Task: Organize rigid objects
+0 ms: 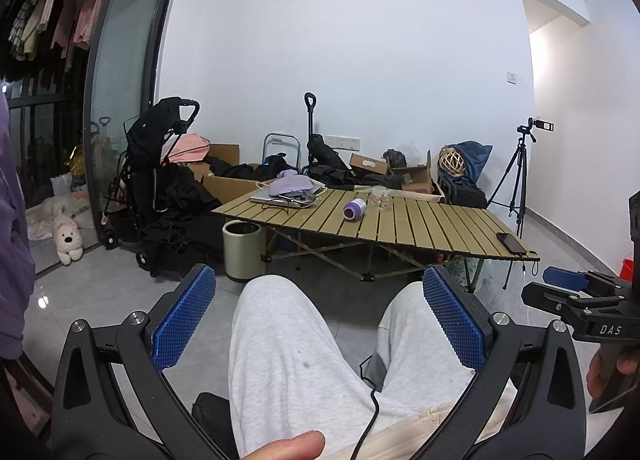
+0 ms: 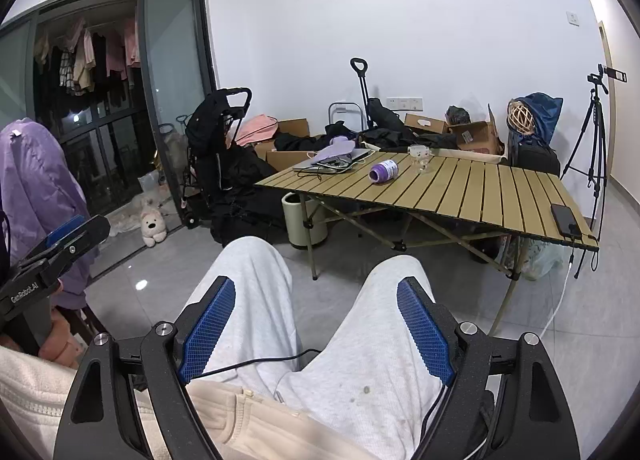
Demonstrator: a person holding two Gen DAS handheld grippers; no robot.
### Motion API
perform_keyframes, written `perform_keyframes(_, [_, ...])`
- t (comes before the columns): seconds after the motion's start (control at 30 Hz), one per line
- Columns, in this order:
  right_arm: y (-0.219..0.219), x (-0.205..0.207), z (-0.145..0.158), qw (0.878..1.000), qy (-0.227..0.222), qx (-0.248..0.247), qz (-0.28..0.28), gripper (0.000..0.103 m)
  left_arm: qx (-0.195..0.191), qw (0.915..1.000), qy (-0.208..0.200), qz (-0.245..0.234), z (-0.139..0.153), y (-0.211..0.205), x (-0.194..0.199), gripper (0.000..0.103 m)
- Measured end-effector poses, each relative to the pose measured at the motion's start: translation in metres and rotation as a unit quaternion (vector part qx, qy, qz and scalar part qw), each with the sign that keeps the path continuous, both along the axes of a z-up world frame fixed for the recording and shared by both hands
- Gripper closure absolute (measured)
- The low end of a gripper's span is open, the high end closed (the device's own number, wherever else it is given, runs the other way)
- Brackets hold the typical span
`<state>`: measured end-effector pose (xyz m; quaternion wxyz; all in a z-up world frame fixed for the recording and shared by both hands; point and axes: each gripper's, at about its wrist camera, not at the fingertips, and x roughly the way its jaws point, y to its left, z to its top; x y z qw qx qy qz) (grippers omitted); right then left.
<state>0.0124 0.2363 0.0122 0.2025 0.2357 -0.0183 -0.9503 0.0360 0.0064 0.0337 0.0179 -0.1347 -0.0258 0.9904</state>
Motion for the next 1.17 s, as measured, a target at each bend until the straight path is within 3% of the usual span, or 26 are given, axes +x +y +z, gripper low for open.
perform_keyframes(1.17, [-0.0085, 0.0016, 0.0005, 1.000, 0.000, 0.001, 0.002, 0.016, 0.000, 1.0000, 0.002, -0.001, 0.0014, 0.0039, 0.0019, 0.000])
